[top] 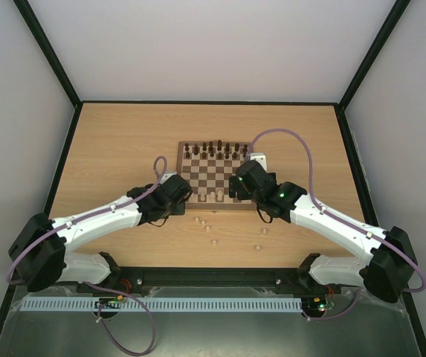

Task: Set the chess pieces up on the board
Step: Pick up the chess piece at the center of the board, then place the chess piece on the chessboard.

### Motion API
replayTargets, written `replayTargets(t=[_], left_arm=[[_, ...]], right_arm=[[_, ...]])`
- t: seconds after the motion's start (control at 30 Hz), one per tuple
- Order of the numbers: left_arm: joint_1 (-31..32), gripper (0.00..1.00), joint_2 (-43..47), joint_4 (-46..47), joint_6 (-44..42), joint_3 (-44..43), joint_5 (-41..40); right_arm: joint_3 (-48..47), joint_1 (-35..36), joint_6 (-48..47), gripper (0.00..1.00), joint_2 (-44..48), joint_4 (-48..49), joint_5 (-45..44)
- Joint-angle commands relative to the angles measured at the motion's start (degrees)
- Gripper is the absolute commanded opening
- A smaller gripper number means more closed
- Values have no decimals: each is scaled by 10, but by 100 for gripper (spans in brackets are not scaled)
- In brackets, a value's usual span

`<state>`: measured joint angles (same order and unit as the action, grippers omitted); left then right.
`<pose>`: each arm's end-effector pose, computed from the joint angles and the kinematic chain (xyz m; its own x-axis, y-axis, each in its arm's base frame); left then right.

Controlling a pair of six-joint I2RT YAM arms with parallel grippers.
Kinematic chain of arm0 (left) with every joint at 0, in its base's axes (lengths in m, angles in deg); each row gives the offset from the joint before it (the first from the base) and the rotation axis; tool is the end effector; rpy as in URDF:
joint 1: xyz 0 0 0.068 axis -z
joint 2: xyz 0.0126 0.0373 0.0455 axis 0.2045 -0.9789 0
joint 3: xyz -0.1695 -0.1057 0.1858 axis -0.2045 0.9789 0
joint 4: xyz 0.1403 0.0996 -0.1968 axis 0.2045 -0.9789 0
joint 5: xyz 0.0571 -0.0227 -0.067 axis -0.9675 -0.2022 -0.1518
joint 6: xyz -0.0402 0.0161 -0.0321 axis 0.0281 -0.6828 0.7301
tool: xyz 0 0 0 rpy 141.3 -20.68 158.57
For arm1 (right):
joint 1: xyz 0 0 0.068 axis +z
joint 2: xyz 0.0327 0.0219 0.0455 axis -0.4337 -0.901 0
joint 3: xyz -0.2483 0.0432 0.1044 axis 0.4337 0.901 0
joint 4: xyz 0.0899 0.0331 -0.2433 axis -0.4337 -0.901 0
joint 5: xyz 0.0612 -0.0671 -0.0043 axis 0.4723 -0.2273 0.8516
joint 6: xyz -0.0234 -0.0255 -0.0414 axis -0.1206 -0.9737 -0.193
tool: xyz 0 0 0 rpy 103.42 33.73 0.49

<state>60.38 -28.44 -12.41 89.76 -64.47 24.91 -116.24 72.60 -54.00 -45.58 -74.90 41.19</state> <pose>0.1698 -0.1763 0.2086 -0.8262 -0.0973 -0.5549 0.0238 0.9781 -0.2069 0.1910 0.1803 0.2801 -0.5479 0.0911 -0.8316 -0.1306 0.9726 0.1925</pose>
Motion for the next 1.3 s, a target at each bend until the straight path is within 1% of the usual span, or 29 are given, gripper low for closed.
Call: replayTargets(t=[0.0,0.23,0.4,0.87,1.1,1.27], left_arm=[[-1,3,-43,-11,-36,-41,-4],[-12,4,-94,14,-60,-71,16],[-18,5,-109,29,-65,-75,24],[-30,6,-135,58,-74,-78,38],[-30,12,-138,60,-74,-75,36],[-30,12,-138,60,-74,-76,34]], right_arm=[[6,-2,0,99,2,-4,-16],[5,-1,0,99,0,-6,-19],[5,-1,0,99,2,-6,-20],[4,-2,-1,99,1,-7,-19],[4,-2,-1,99,1,-6,-18],[5,-2,-1,99,1,-6,-16]])
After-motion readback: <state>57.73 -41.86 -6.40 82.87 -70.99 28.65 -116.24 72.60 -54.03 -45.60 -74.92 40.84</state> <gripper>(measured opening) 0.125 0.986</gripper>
